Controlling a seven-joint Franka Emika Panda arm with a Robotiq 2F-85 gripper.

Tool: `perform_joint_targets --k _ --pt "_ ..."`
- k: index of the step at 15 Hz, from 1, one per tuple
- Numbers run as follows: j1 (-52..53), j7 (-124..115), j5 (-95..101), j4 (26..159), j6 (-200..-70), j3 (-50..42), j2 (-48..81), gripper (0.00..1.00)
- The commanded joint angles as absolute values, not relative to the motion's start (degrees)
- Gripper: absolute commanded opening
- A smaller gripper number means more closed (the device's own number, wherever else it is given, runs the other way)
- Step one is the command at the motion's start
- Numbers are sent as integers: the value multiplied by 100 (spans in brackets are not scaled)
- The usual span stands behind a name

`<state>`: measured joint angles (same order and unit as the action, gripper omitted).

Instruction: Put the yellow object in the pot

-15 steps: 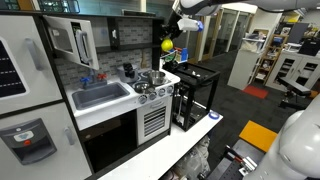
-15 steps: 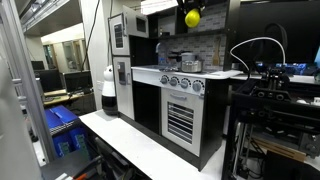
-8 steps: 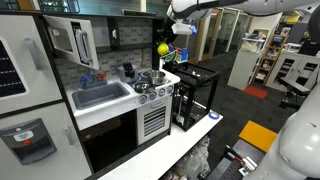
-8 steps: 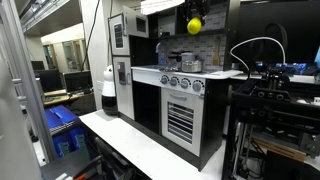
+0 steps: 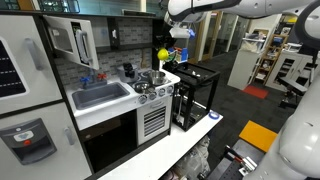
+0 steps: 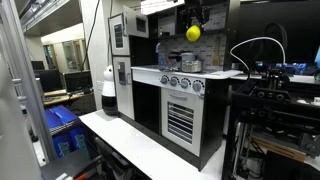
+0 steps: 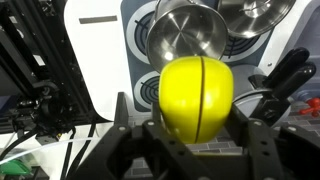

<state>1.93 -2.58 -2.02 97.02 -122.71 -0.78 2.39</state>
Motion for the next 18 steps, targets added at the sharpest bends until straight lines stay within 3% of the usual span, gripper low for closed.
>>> perform_joint_targets --k 1,18 --pt "104 -75 -305 9440 -11957 -51 424 38" --pt "115 -88 -304 9465 -12049 10 806 38"
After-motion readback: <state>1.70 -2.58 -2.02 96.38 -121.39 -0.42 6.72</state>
